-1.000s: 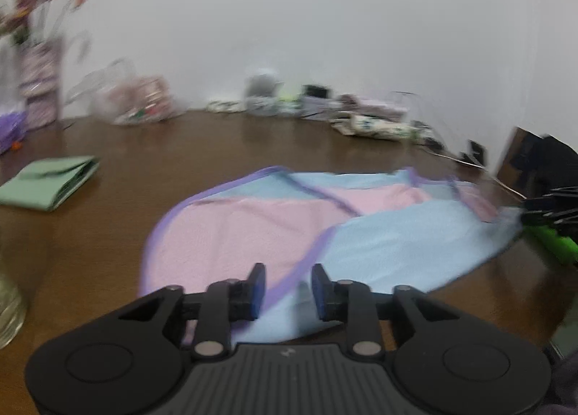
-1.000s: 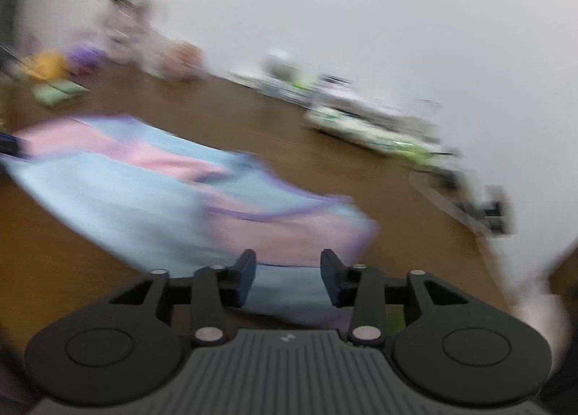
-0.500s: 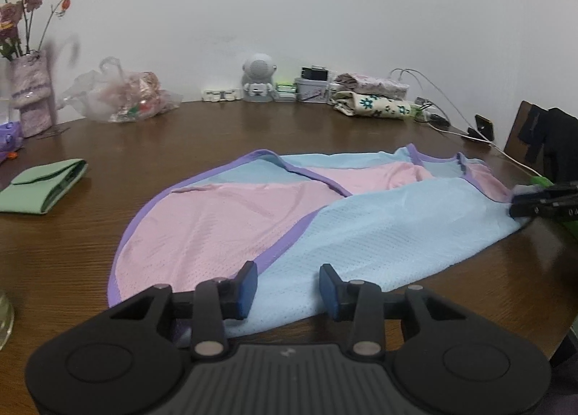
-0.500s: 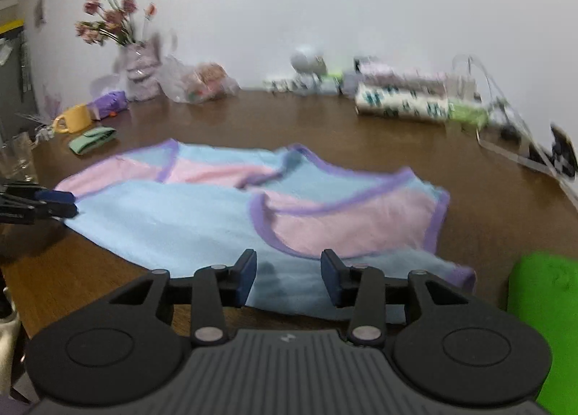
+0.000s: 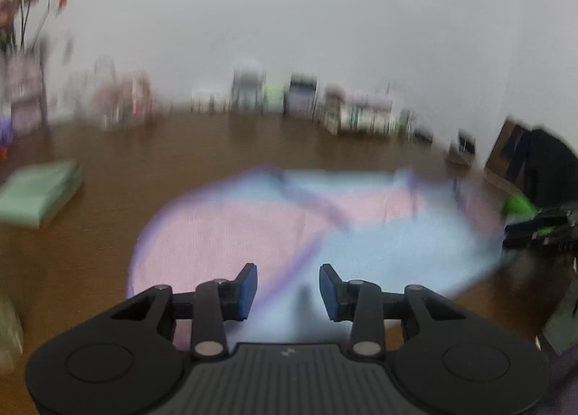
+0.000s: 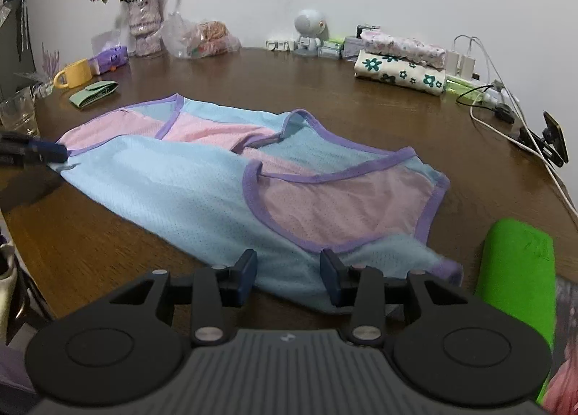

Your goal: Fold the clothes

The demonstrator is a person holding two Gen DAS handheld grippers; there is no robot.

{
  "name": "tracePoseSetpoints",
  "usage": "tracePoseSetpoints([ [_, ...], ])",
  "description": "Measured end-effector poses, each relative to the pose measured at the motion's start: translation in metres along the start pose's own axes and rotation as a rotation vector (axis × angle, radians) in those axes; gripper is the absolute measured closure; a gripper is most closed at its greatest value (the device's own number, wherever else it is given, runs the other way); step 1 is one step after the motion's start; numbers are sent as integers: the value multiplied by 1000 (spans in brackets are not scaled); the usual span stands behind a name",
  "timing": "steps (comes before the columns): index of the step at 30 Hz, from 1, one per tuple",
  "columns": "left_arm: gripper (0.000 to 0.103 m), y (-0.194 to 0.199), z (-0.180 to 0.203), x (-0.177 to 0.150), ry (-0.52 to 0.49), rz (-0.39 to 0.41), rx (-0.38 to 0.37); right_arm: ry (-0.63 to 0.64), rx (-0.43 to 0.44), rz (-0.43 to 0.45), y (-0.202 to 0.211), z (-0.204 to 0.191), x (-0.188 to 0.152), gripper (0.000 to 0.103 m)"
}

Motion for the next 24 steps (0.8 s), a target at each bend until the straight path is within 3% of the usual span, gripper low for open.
tracePoseSetpoints([
  [1, 58, -2, 0, 18, -14, 23, 0, 21, 4, 20, 3, 1, 11, 63],
  [3, 40, -19, 2, 51, -41, 36, 16, 60, 9, 69, 2, 1, 40, 59],
  [4, 36, -36, 2, 64, -59, 15, 13, 68, 21, 86, -3, 3, 57, 57],
  [7, 37, -96, -4, 90, -89, -87, 5, 49, 38, 46, -42, 9, 103, 56],
  [9, 48, -130, -9, 98, -90, -143, 6, 15, 9, 1, -70, 13, 123, 56],
  [13, 49, -172, -12, 100, -80, -203, -10, -61, 4, -82, -116, 12, 131, 56],
  [14, 49, -177, -13, 99, -84, -217, -6, -62, 9, -99, -124, 9, 128, 56],
  [20, 78, -195, -25, 93, -57, -291, 31, -67, 15, -142, -153, 3, 114, 56],
  [23, 82, -190, -29, 90, -51, -291, 17, -67, 11, -151, -160, 4, 108, 57],
  [24, 87, -190, -30, 89, -49, -290, 15, -66, 12, -148, -160, 4, 106, 60],
])
Point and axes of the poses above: each gripper's, at about its wrist camera, not at the fingertips, and y roughly against the way its jaws point, z to its right, x to its top, the point moved 2 cm from there along -y, roughly the way its jaws point, and after that the axes turned 1 degree about z, right-handed, at the moved point
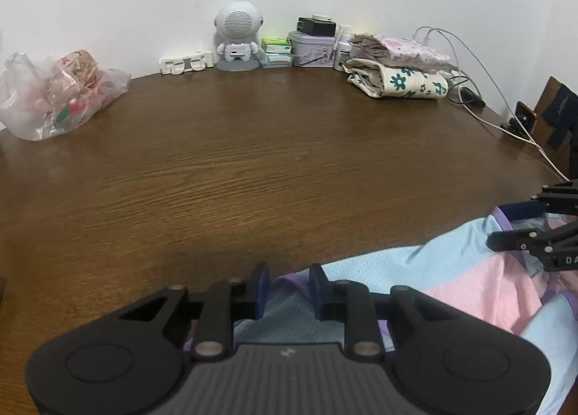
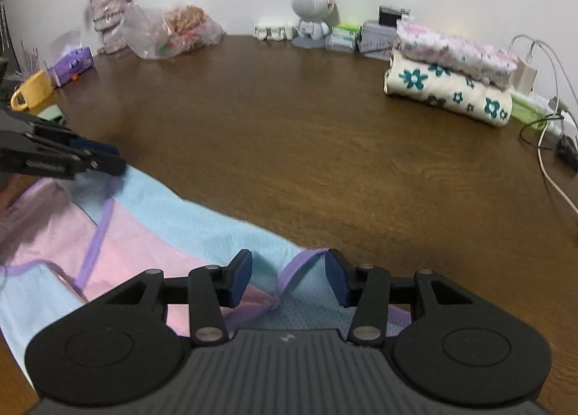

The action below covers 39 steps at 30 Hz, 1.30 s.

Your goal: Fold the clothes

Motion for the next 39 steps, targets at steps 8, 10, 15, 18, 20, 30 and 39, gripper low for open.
tracePoseSetpoints([
  [8, 100, 12, 7, 1, 2, 15, 23, -26, 26, 54, 11, 4, -2, 101],
  [10, 100, 28, 14, -1, -4, 52, 31, -16, 13, 84, 23, 2, -3, 101],
  [15, 100, 75, 33, -34, -1, 145, 67, 44, 22, 167, 73, -10, -23, 101],
  [18, 100, 82, 45, -69, 1, 131, 92, 93, 49, 161, 95, -21, -53, 101],
  [20, 100, 83, 47, -86, 14, 119, 99, 122, 69, 126, 101, -31, -73, 101],
  [30, 85, 93, 35, -112, 134, 145, 103, 120, 67, 94, 113, -40, -102, 79],
  [39, 86, 100, 44, -104, 131, 194, 120, -48, -202, 137, 92, 34, -47, 70],
])
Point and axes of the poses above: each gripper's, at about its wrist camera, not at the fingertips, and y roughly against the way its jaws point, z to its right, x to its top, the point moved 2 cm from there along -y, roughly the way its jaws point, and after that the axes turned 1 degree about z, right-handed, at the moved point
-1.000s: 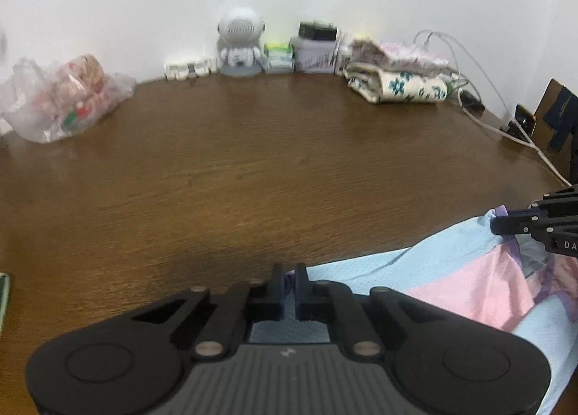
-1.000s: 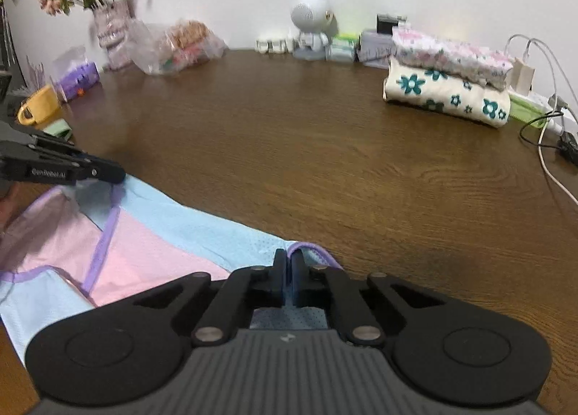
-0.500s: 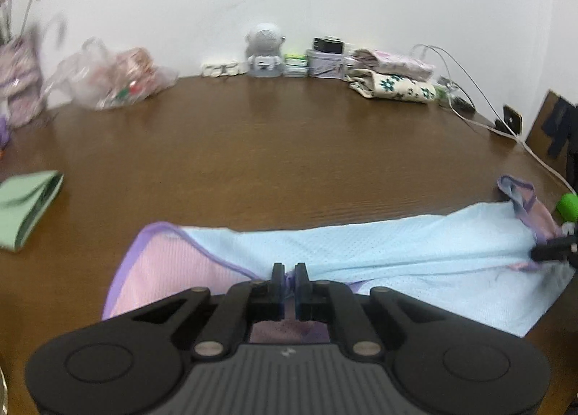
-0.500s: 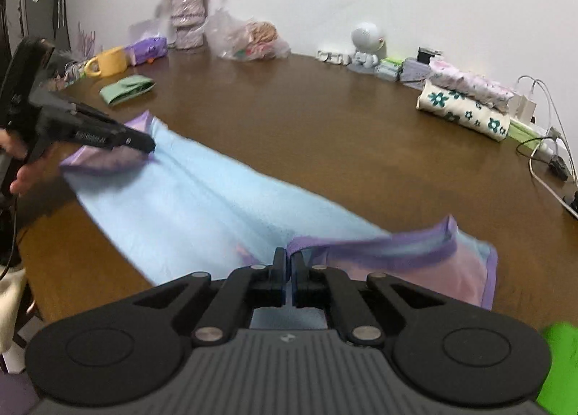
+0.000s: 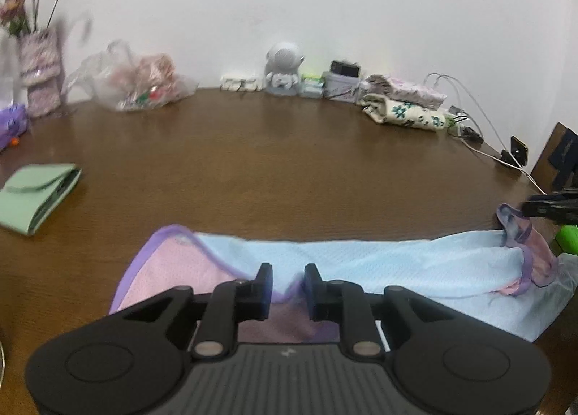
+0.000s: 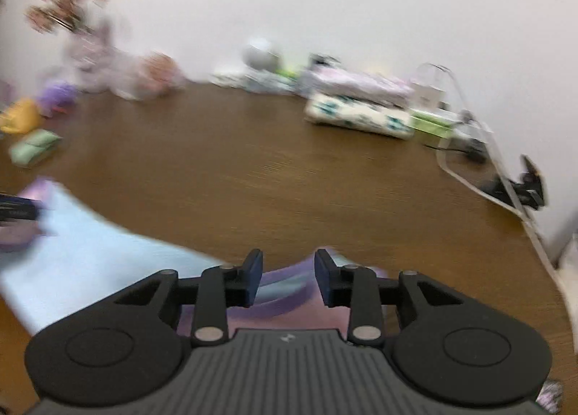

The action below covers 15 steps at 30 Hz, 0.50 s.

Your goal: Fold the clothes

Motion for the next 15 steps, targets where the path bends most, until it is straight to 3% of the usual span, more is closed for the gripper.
tracePoseSetpoints([
  [4, 86, -8, 10, -3, -38, -15, -2, -117, -35, -52, -36, 11, 4, 70],
  [8, 86, -14, 10, -10, -38, -33, 5, -184, -45, -40, -41, 18, -6, 99],
  [15, 86, -13, 8, -13, -44, -35, 4, -172, 7, 154, 49, 18, -41, 101],
])
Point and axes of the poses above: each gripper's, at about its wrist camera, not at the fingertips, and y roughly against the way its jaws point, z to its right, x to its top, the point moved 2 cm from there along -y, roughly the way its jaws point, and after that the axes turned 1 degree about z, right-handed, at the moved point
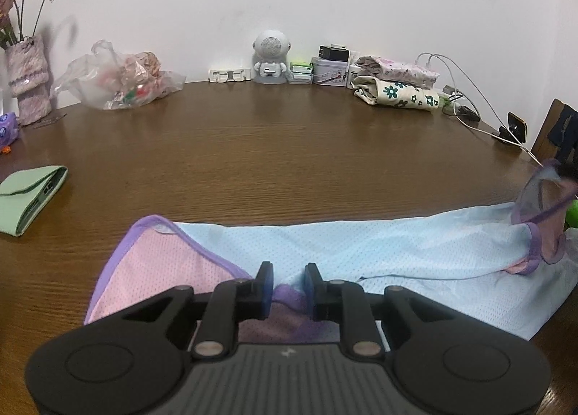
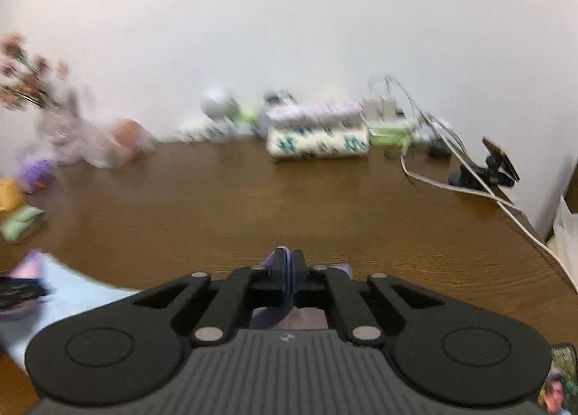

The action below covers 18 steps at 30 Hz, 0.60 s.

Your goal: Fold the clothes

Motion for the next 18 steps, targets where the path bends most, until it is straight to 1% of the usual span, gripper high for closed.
tracePoseSetpoints([
  [1, 86, 0, -1, 0, -1, -1, -1, 5, 11, 22, 14, 1, -5, 100],
  [2, 86, 1, -2, 0, -2, -3, -2, 16, -6, 10, 22, 0, -14, 100],
  [6, 86, 1, -7, 0, 1, -8, -1, 44, -72, -54, 25, -1, -47, 100],
  [10, 86, 1, -10, 2, -3, -15, 17, 81, -87, -69, 31, -7, -54, 100],
  [11, 86, 1, -10, 1, -2, -15, 17, 96, -90, -70, 33, -9, -55, 97],
  [13, 85, 2, -11, 1, 1, -14, 18, 99, -81, -82, 41, -9, -54, 88],
  [14, 84, 3, -10, 1, 4, -13, 14, 96, -63, -81, 46, -9, -54, 77],
  [15, 82, 5, -10, 2, 10, -11, 7, 103, -34, -73, 52, -11, -53, 74],
  [18, 79, 16, -1, 8, 7, 21, -37, 142, 58, -40, 61, -22, -47, 74],
])
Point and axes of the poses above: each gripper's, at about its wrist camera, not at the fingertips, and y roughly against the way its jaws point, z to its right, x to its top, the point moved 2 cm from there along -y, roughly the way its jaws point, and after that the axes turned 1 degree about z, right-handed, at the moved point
